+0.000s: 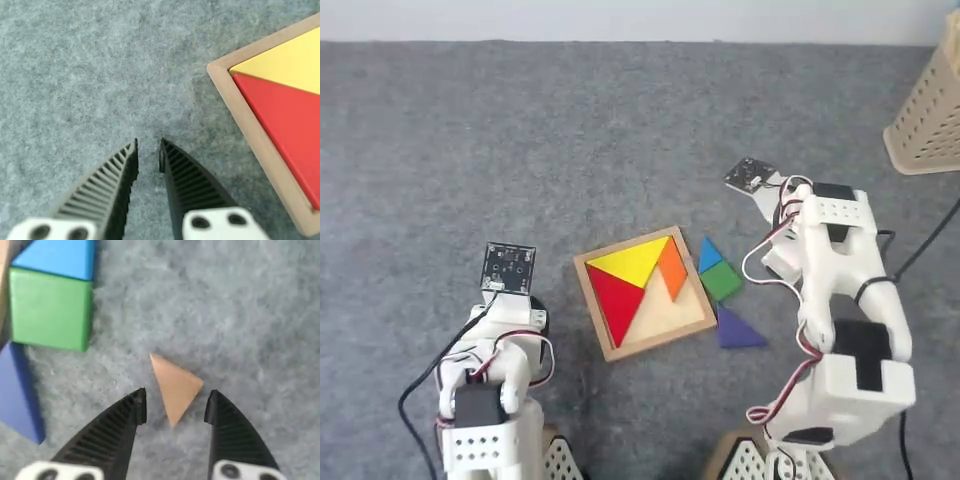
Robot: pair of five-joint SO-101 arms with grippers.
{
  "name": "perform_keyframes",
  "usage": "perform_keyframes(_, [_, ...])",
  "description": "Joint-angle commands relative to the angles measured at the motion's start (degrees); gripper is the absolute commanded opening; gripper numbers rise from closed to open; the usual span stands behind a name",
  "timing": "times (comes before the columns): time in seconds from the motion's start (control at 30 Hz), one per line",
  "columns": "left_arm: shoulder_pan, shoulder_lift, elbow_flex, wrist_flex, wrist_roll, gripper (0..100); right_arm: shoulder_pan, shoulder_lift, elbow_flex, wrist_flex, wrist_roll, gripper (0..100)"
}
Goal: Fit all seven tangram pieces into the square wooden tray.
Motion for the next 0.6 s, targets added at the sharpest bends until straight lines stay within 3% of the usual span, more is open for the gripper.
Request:
perform_keyframes(0.0, [0.18,-1.32,-0.48,0.18,0.53,7,-0.04,0.75,-0.79,-1.98,0.97,19.5])
perform_keyframes(0.2, [0.18,-1.32,-0.48,0.18,0.53,7,-0.13,4.88,-1.58,-3.12,0.70,19.1])
perform_keyframes(0.33, [0.18,-1.32,-0.48,0.18,0.53,7,-0.13,6.64,-1.67,-3.21,0.53,9.0])
perform_keyframes(0.43, [0.18,-1.32,-0.48,0.18,0.53,7,-0.57,5.32,-2.02,-3.03,-4.04,0.2])
perform_keyframes(0.57, [0.18,-1.32,-0.48,0.18,0.53,7,-1.36,-0.84,-4.22,0.40,-8.79,0.5])
